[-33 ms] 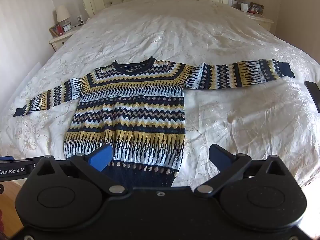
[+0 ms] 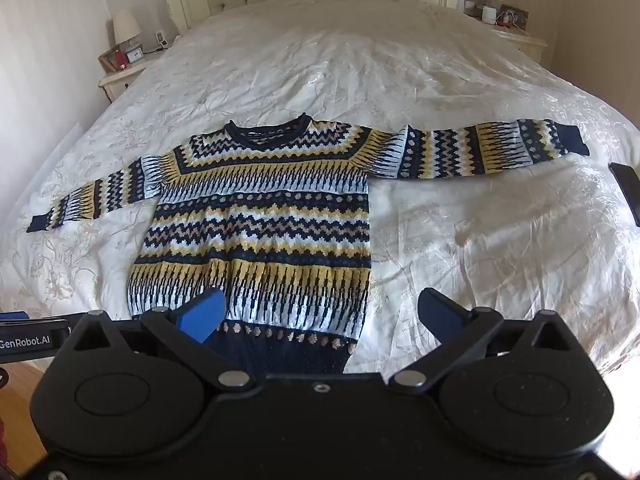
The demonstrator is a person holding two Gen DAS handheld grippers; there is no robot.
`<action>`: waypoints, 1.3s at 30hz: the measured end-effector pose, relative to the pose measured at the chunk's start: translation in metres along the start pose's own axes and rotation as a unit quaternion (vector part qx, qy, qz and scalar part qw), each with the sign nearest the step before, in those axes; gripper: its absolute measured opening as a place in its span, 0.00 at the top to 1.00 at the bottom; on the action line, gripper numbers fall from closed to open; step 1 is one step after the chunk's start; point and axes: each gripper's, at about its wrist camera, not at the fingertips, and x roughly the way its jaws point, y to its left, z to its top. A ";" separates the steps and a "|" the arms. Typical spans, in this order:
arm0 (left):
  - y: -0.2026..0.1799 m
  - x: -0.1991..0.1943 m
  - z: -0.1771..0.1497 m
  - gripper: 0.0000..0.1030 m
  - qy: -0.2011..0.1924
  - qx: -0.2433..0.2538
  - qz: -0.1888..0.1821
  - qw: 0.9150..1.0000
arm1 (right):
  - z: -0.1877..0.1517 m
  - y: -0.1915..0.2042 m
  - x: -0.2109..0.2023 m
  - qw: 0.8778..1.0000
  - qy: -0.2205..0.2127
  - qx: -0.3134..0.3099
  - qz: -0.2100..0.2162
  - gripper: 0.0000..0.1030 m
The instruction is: Fold small clothes
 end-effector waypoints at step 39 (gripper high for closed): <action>0.005 0.008 -0.002 0.13 0.011 0.000 0.031 0.999 | 0.001 0.003 0.014 0.999 0.023 -0.017 -0.032 0.01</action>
